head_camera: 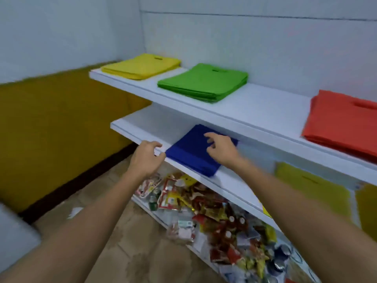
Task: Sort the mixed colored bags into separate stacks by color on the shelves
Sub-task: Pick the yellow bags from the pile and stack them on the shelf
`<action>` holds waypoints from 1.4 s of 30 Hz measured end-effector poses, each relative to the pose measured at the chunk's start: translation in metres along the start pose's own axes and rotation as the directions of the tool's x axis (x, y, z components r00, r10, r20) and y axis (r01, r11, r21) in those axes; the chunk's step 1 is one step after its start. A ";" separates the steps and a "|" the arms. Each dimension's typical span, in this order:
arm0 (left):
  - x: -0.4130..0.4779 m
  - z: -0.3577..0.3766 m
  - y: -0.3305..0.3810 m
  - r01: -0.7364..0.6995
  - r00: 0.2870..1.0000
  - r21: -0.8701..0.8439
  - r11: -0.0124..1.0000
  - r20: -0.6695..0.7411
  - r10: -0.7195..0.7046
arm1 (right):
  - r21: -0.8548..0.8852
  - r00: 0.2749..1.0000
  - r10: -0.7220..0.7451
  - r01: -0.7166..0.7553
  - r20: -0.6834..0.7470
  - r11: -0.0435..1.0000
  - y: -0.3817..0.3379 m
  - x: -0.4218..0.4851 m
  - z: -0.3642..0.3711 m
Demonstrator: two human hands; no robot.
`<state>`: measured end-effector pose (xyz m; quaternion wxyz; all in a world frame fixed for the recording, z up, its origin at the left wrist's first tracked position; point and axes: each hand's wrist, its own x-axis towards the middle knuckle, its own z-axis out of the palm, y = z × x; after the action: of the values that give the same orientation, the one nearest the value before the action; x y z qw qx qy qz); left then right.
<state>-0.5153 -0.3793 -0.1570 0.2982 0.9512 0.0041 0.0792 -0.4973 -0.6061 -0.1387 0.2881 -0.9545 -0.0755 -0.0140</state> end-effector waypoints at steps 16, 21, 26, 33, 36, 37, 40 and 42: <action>0.060 -0.255 -0.263 0.326 0.910 0.118 0.938 -0.310 -0.277 | 0.123 0.895 -0.438 0.428 0.079 0.896 -0.341 0.188 0.162; 0.107 -0.282 -0.305 0.318 0.909 0.121 0.940 -0.322 -0.266 | 0.112 0.903 -0.423 0.413 0.078 0.904 -0.374 0.241 0.190; 0.164 -0.288 -0.329 0.303 0.918 0.116 0.946 -0.301 -0.257 | 0.066 0.903 -0.426 0.423 0.055 0.904 -0.392 0.298 0.196; 0.281 -0.300 -0.339 0.220 0.939 0.112 0.969 -0.295 -0.179 | 0.034 0.921 -0.388 0.389 -0.028 0.921 -0.405 0.415 0.191; 0.332 -0.306 -0.339 0.182 0.939 0.110 0.977 -0.313 -0.139 | 0.057 0.943 -0.323 0.327 -0.076 0.943 -0.403 0.466 0.172; 0.350 -0.307 -0.339 0.168 0.938 0.101 0.981 -0.324 -0.127 | 0.061 0.946 -0.307 0.314 -0.104 0.947 -0.400 0.480 0.163; 0.401 -0.297 -0.331 0.103 0.956 0.094 0.990 -0.283 -0.072 | 0.011 0.953 -0.253 0.258 -0.170 0.966 -0.374 0.508 0.142; 0.439 -0.281 -0.321 0.030 0.973 0.085 0.996 -0.230 -0.010 | -0.012 0.959 -0.184 0.186 -0.218 0.983 -0.346 0.522 0.126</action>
<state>-0.1119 0.0679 -0.0461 0.2543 0.9478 0.0516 0.1851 -0.0363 -0.1807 -0.0180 0.2959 -0.9348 -0.1322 -0.1452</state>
